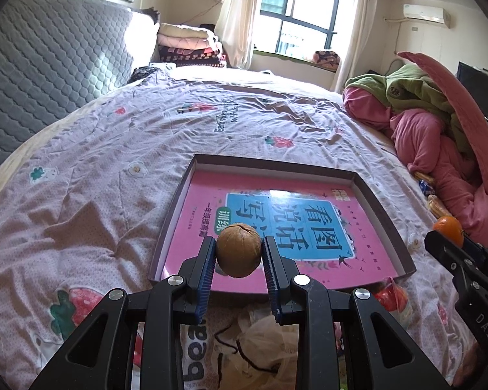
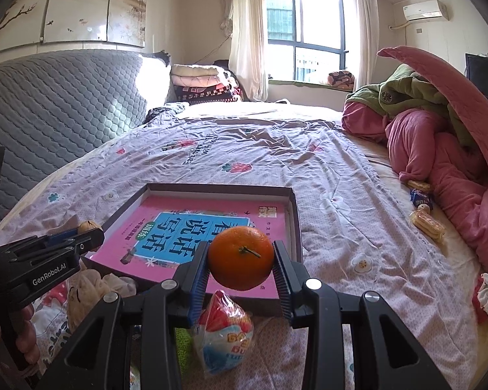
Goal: Organize objects
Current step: 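Lift and carry the brown ball and mandarin over the tray with both grippers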
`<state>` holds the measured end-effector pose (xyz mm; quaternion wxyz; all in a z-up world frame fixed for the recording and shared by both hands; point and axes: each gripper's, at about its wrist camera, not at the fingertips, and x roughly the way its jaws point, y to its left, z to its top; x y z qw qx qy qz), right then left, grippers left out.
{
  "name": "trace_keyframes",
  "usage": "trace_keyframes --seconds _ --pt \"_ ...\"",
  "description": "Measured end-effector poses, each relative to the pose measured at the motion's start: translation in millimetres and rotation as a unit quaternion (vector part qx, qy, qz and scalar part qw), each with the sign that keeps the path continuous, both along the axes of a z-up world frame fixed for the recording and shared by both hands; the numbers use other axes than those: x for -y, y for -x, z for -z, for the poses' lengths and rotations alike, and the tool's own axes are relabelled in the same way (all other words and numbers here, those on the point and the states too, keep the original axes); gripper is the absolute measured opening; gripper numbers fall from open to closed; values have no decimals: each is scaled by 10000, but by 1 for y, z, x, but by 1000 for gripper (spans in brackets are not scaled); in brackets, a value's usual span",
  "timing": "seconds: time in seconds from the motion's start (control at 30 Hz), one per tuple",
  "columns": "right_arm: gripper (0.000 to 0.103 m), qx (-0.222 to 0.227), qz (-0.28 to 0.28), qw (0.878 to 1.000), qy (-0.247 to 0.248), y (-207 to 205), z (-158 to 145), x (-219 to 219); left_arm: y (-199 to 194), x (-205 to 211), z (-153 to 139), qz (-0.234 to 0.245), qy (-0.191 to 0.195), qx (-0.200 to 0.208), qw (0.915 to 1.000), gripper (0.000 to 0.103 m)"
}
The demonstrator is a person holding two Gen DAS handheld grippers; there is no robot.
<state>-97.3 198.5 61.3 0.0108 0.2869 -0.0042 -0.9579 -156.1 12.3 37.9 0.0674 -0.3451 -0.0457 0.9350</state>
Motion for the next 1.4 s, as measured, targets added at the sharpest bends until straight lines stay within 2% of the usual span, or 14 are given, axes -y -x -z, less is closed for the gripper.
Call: trace_keyframes --seconds 0.5,0.87,1.03,1.2,1.4 --pt "38 -17 -45 10000 -58 37 -6 0 33 -3 0 14 -70 117 9999 29" --pt "38 245 -81 9995 -175 70 12 -2 62 2 7 -40 -36 360 9993 29" --pt "38 356 -91 9992 -170 81 18 -3 74 5 16 84 -3 555 9984 29" --pt "38 525 -118 9984 -193 87 28 -2 79 5 34 96 85 827 9965 29" --pt "38 696 -126 9972 -247 89 37 -2 78 5 40 181 185 870 9959 30"
